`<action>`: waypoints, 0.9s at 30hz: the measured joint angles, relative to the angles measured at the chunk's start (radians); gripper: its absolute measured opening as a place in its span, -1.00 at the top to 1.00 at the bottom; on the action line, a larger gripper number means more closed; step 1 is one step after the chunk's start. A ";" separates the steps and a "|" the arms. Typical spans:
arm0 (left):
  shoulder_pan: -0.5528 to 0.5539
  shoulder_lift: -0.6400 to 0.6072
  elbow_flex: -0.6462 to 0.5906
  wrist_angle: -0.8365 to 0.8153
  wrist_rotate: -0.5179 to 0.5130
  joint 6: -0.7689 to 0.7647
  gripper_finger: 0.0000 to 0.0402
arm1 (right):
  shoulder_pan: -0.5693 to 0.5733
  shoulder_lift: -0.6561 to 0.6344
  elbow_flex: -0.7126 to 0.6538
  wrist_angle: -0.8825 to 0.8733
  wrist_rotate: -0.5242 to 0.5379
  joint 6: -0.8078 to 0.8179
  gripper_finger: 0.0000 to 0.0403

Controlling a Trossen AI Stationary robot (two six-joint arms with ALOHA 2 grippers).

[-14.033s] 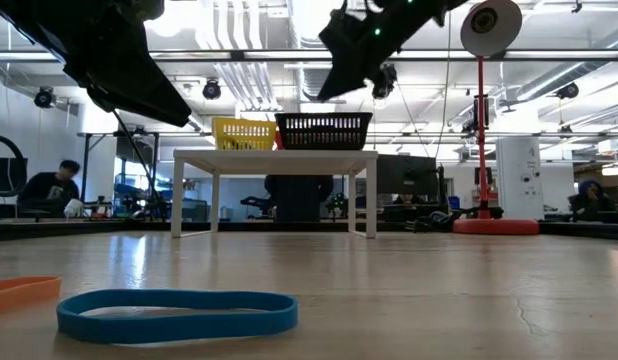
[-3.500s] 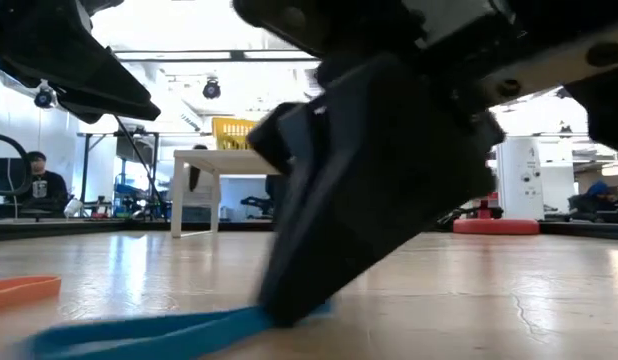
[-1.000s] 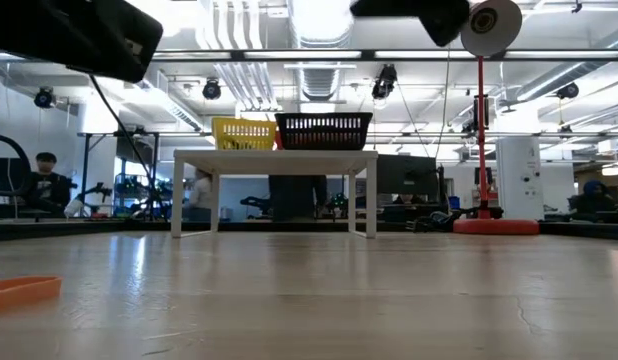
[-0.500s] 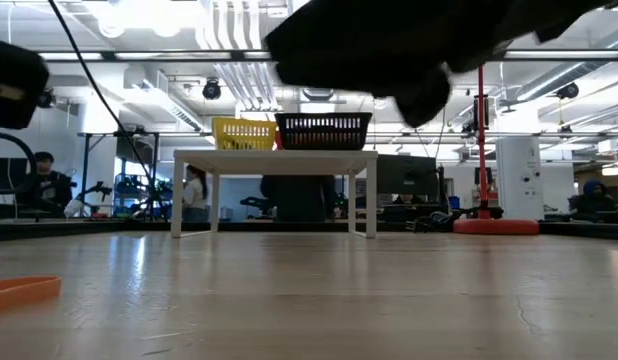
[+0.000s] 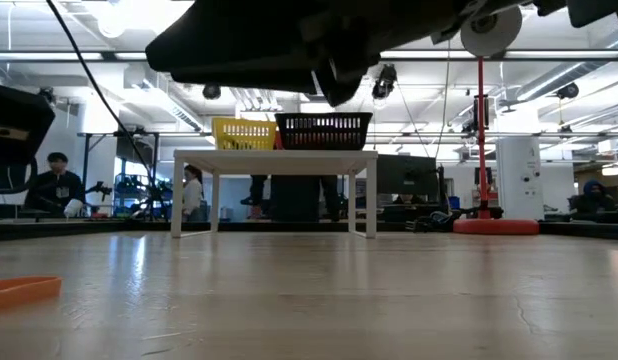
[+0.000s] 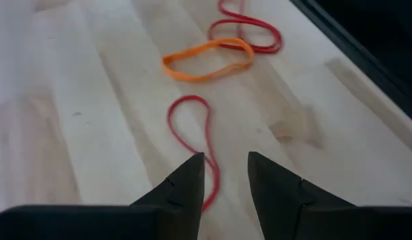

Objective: Pick & Place Office Desk Supplies
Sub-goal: Put the red rubber band into the black bin on the shelf

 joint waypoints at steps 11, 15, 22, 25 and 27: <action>0.019 0.023 0.000 -0.001 -0.017 0.034 0.43 | -0.005 -0.001 0.003 -0.001 0.000 0.006 0.61; 0.021 0.095 0.002 -0.003 0.020 0.034 0.43 | -0.004 -0.001 0.002 -0.001 0.000 0.006 0.62; 0.045 0.159 0.030 0.002 0.039 0.013 0.51 | -0.005 -0.001 0.001 -0.001 0.000 0.006 0.58; 0.066 0.161 0.031 0.001 0.078 0.001 0.68 | -0.005 -0.001 0.001 -0.001 0.000 0.006 0.59; 0.082 0.161 0.031 -0.001 0.104 -0.001 0.84 | -0.005 -0.001 0.001 -0.001 0.000 0.006 0.60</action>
